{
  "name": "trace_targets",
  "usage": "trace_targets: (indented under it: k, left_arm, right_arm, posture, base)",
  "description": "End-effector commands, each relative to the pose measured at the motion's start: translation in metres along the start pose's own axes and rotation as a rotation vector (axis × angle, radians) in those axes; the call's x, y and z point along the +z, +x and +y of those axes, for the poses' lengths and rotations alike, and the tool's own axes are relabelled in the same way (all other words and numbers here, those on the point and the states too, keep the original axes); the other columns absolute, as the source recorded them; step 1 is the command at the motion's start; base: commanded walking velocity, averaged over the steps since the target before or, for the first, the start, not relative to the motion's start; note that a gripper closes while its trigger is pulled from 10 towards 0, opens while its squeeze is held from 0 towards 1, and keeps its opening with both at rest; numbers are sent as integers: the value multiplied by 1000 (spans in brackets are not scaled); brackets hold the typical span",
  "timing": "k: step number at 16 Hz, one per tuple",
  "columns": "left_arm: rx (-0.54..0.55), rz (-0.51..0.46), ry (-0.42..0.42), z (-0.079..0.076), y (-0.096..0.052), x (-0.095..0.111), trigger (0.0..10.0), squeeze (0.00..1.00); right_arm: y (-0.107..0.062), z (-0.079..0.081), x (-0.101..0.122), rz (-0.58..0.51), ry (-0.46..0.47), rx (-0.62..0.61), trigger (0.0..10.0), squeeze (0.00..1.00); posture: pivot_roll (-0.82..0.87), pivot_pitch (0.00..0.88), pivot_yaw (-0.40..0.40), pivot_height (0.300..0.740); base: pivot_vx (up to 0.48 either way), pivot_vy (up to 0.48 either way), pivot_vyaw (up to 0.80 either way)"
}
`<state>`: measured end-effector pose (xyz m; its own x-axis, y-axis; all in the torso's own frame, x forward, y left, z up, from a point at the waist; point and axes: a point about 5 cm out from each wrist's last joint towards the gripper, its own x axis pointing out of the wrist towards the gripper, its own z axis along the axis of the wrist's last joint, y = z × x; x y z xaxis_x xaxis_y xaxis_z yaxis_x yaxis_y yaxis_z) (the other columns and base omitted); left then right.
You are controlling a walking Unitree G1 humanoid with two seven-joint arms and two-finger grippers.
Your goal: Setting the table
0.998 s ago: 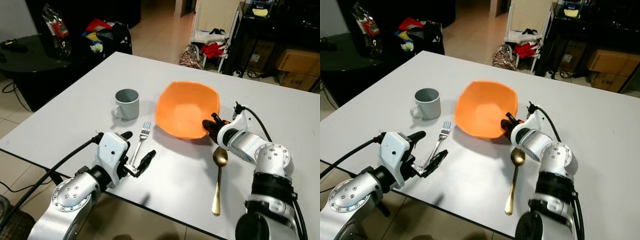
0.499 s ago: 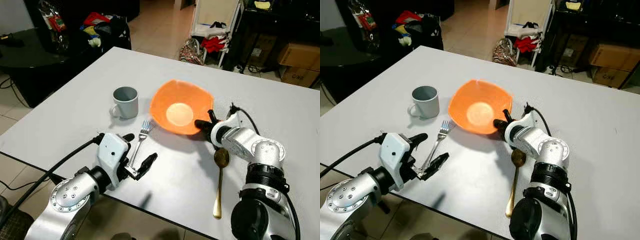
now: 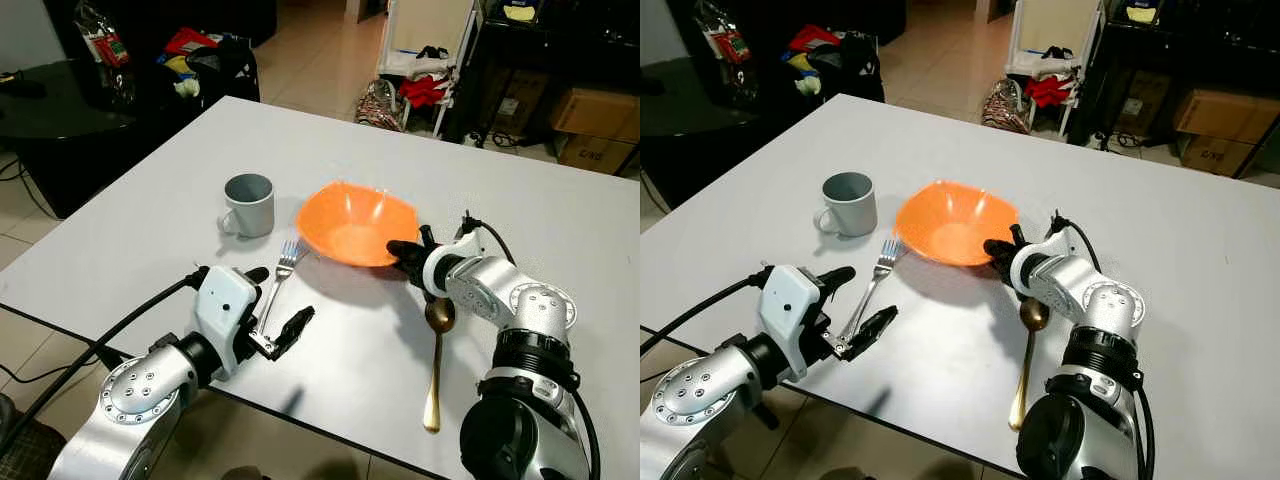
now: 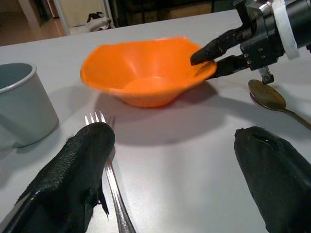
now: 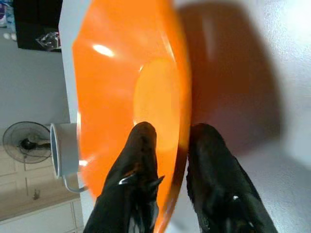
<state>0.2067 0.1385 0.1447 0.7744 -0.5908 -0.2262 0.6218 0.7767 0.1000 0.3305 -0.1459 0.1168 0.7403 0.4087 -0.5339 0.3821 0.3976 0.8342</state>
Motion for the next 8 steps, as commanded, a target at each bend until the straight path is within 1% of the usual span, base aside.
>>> trace_targets:
  k: [1, 4, 5, 6, 7, 8]
  left_arm:
    - [-19, -10, 13, -3, 1, 4, 10000, 0]
    - [-19, -10, 15, -2, 2, 4, 10000, 0]
    - [-21, -11, 14, -3, 2, 4, 10000, 0]
    - [-21, -13, 13, -3, 2, 3, 10000, 0]
    - [-24, -15, 12, -4, 3, 3, 10000, 0]
    - [-25, -16, 10, -3, 3, 3, 10000, 0]
  right_arm:
    - [-3, 1, 2, -7, 11, 9, 10000, 929]
    - [-7, 2, 1, -10, 5, 1, 10000, 945]
    - [-14, 0, 2, -22, 0, -4, 10000, 973]
    - [-19, -2, 3, -31, -8, -12, 10000, 973]
    - [-29, -2, 5, -48, -35, -12, 10000, 1000]
    - [-38, -2, 6, -70, -55, -10, 10000, 1000]
  posture:
    - [111, 0, -30, 740]
    - [107, 0, -32, 740]
    - [103, 0, -32, 740]
    - [99, 0, -31, 740]
    - [93, 0, -30, 740]
    - [87, 0, -27, 740]
  base:
    - [0, 0, 0]
    - [0, 0, 0]
    - [0, 0, 0]
    - [0, 0, 0]
    - [0, 0, 0]
    - [0, 0, 0]
